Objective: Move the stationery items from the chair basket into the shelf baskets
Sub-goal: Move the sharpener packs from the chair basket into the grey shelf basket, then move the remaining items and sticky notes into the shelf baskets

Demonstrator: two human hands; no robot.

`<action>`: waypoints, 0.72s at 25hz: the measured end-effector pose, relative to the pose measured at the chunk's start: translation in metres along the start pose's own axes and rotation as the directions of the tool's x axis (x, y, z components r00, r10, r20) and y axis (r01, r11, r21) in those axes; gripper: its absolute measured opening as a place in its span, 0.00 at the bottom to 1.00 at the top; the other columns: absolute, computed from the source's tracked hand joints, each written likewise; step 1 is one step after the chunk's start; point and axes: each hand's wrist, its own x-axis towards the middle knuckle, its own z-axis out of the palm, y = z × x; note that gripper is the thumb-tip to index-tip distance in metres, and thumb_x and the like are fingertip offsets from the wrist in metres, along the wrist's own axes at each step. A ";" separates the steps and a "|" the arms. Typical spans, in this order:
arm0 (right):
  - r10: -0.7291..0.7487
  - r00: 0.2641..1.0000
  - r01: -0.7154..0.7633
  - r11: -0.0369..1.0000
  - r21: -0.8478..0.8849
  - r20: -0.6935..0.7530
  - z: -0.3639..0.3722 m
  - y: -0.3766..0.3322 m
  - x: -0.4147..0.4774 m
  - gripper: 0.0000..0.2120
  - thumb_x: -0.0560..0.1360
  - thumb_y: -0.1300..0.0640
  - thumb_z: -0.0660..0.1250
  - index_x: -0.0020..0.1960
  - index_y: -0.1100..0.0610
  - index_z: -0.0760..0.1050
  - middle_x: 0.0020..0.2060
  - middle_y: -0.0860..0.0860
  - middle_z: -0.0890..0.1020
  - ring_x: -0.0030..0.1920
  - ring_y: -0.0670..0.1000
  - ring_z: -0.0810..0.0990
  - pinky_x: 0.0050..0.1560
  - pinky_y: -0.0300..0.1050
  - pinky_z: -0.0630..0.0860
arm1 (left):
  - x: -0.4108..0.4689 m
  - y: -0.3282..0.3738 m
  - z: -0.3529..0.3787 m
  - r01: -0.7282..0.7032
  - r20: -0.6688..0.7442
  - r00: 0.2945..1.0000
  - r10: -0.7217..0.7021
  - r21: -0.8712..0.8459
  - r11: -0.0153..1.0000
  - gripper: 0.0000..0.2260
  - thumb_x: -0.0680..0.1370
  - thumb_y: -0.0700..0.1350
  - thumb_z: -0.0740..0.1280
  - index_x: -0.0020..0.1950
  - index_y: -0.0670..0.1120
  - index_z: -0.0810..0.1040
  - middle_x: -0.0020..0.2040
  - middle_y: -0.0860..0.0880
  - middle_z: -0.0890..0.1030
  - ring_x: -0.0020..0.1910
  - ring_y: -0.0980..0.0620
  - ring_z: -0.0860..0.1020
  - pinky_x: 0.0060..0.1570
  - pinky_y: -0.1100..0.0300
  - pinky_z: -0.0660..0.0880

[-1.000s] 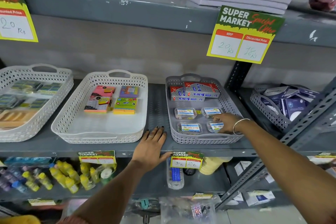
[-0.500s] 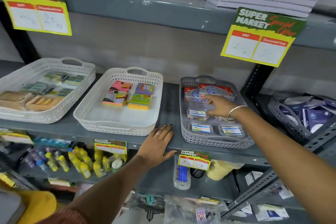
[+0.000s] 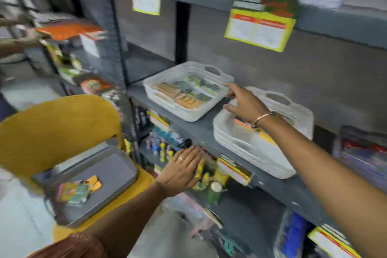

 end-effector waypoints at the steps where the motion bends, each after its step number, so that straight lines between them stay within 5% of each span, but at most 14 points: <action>1: -0.040 0.999 0.040 0.999 0.002 0.033 0.021 -0.026 0.023 0.29 0.71 0.61 0.68 0.69 0.57 0.61 0.57 0.60 0.78 0.59 0.59 0.75 0.59 0.52 0.71 | -0.019 -0.031 -0.001 0.083 0.003 0.997 -0.083 -0.009 0.996 0.27 0.77 0.59 0.53 0.68 0.41 0.66 0.67 0.41 0.73 0.67 0.43 0.69 0.65 0.48 0.58; 6: -0.156 0.975 0.149 0.987 0.054 0.160 0.128 -0.129 0.104 0.27 0.72 0.60 0.68 0.68 0.58 0.63 0.55 0.59 0.78 0.56 0.59 0.76 0.57 0.51 0.72 | -0.115 -0.151 0.016 0.367 0.047 0.929 -0.366 -0.012 0.930 0.29 0.78 0.61 0.51 0.68 0.40 0.67 0.68 0.42 0.71 0.67 0.43 0.67 0.64 0.47 0.59; 12: -0.198 0.896 0.189 0.980 0.063 0.397 0.269 -0.206 0.148 0.27 0.73 0.57 0.67 0.69 0.54 0.61 0.55 0.61 0.78 0.56 0.61 0.77 0.56 0.57 0.75 | -0.213 -0.227 0.067 0.632 0.173 0.768 -0.616 -0.052 0.773 0.30 0.76 0.64 0.51 0.69 0.43 0.64 0.70 0.42 0.68 0.69 0.43 0.66 0.64 0.45 0.61; 18: -0.261 0.687 0.304 0.951 0.058 0.678 0.435 -0.228 0.147 0.28 0.73 0.59 0.66 0.70 0.57 0.61 0.64 0.59 0.73 0.65 0.58 0.71 0.58 0.52 0.72 | -0.288 -0.235 0.147 0.743 0.296 0.655 -0.695 -0.085 0.664 0.35 0.72 0.65 0.56 0.69 0.41 0.66 0.70 0.41 0.69 0.68 0.41 0.67 0.63 0.47 0.57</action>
